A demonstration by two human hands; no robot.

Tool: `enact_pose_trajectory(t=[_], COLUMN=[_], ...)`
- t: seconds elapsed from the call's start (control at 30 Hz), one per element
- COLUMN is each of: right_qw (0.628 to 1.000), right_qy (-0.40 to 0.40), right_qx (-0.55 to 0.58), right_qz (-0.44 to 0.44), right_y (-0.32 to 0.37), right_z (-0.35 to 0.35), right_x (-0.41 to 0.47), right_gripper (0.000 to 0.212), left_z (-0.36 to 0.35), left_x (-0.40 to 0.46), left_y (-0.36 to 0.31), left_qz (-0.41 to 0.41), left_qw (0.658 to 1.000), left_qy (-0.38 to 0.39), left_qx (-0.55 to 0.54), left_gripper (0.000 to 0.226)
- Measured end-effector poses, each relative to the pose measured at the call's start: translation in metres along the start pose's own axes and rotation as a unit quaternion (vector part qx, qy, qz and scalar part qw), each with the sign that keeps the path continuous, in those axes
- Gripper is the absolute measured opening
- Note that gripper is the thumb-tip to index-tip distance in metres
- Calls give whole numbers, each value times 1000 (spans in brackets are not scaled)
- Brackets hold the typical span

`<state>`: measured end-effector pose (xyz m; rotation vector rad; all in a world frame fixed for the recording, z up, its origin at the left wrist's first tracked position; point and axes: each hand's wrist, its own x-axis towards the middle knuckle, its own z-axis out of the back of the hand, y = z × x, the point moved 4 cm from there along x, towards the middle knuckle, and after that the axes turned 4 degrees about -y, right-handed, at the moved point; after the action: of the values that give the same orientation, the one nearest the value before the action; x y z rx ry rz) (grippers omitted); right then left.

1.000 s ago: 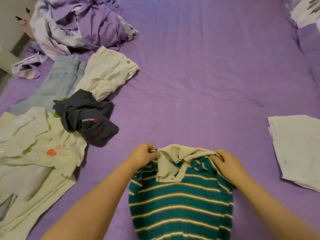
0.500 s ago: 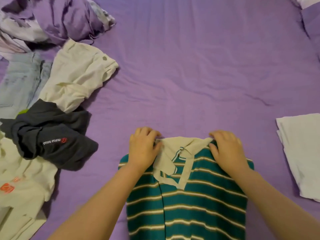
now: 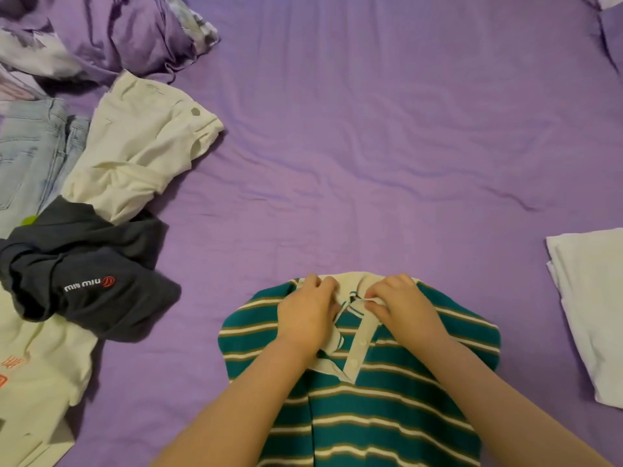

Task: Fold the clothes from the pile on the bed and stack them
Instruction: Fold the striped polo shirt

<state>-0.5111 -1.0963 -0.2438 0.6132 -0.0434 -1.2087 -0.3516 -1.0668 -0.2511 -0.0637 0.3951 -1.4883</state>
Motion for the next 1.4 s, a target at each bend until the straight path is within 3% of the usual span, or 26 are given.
enact_pose_trajectory(t=[0.07, 0.17, 0.27, 0.33, 0.37, 0.43, 0.5, 0.57, 0.67, 0.77, 0.87, 0.93, 1.1, 1.27, 1.4], right_qw=[999, 974, 921, 900, 891, 879, 894, 912, 935, 932, 917, 931, 968, 981, 984], right_qy=[-22, -118, -206, -217, -210, -175, -135, -117, -117, -163, -175, -139, -174, -161, -77], right_qx=[40, 165, 260, 290, 312, 352, 326, 280, 209, 210, 277, 276, 165, 102, 142], right_qz=[-18, -104, -203, -240, -253, -270, -277, -274, -260, -246, -226, -195, -75, -18, -74], right_y=[-7, -19, -31, -35, -35, -34, -36, -40, -46, -48, -46, -39, -19, -4, -2], right_z=[11, 32, 43, 45, 44, 37, 30, 26, 26, 32, 35, 32, 23, -6, -36], right_x=[-2, -4, 0, 6, 8, 12, 14, 17, 23, 24, 21, 15, -26, -75, -93], right_gripper=[15, 9, 17, 18, 17, 14, 10, 8, 34, 30, 23, 33, 40, 29, 22], left_z=[7, 25, 38, 37, 33, 25, 17, 15, 14, 19, 28, 29, 13, 3, -2], left_x=[7, 27, 55, 67, 71, 75, 74, 73, 76, 75, 59, 40, -8, -27, -34], left_y=[0, 4, 9, 8, 8, 10, 10, 6, 0, -8, -17, -25, -36, -33, -29], left_qz=[4, 85, 212, 254, 258, 241, 223, 217, 215, 182, 122, 35, -134, -184, -188], left_qw=[1000, 976, 878, 825, 829, 879, 916, 925, 940, 959, 968, 972, 954, 948, 950], left_qy=[4, 8, -5, 29, 41, 46, 46, 38, 23, 24, 11, 54, 202, 239, 242], left_qx=[-23, -201, -428, -504, -495, -409, -332, -311, -265, -216, -219, -225, -176, -103, -64], left_gripper=[19, 9, 12, 10, 7, 8, 18, 26, 34, 36, 16, 5, 17, 22, 23])
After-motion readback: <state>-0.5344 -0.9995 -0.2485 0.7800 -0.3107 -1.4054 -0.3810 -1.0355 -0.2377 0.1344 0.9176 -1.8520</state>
